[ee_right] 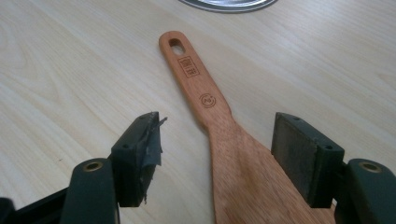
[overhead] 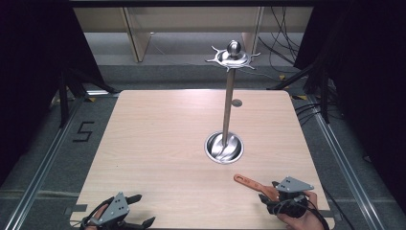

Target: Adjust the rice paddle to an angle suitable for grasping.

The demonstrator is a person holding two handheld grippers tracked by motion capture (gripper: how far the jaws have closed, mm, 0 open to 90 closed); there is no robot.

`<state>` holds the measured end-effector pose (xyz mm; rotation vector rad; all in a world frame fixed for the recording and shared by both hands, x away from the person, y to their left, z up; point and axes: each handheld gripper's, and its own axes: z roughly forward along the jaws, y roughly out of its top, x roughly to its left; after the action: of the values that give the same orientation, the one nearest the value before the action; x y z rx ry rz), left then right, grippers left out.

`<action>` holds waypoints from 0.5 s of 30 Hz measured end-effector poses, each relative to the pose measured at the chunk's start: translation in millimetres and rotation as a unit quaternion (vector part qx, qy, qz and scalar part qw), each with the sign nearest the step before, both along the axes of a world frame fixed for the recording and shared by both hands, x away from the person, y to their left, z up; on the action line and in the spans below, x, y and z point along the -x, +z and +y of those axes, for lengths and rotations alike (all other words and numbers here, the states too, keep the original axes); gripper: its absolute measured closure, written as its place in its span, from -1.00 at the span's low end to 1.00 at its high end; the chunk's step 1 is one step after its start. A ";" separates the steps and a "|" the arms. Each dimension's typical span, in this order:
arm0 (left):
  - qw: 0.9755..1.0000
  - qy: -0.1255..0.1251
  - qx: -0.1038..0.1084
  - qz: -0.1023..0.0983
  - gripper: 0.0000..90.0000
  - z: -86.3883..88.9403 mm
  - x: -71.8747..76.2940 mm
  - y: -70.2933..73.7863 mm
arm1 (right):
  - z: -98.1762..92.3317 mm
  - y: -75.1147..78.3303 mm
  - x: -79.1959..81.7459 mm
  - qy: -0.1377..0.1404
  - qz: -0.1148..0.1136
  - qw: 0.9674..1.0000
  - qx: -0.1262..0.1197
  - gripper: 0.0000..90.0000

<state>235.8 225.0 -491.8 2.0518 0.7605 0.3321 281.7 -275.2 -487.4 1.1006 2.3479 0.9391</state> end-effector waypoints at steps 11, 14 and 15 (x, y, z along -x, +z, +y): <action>1.000 -0.004 0.002 -0.005 -0.65 -0.5 -1.3 -0.4 | 8.3 2.0 -4.9 0.013 0.006 1.000 0.010 -0.24; 1.000 -0.009 -0.013 -0.009 -0.65 1.1 -2.2 0.3 | 11.3 3.1 -7.3 0.017 0.006 1.000 0.013 -0.24; 1.000 -0.005 -0.007 -0.005 -0.65 0.4 -1.6 0.0 | 12.9 4.2 -7.5 0.017 0.016 1.000 0.014 -0.24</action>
<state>237.5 225.4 -491.8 2.0645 0.7422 0.3429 289.2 -262.3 -483.2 1.0751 2.4046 0.9048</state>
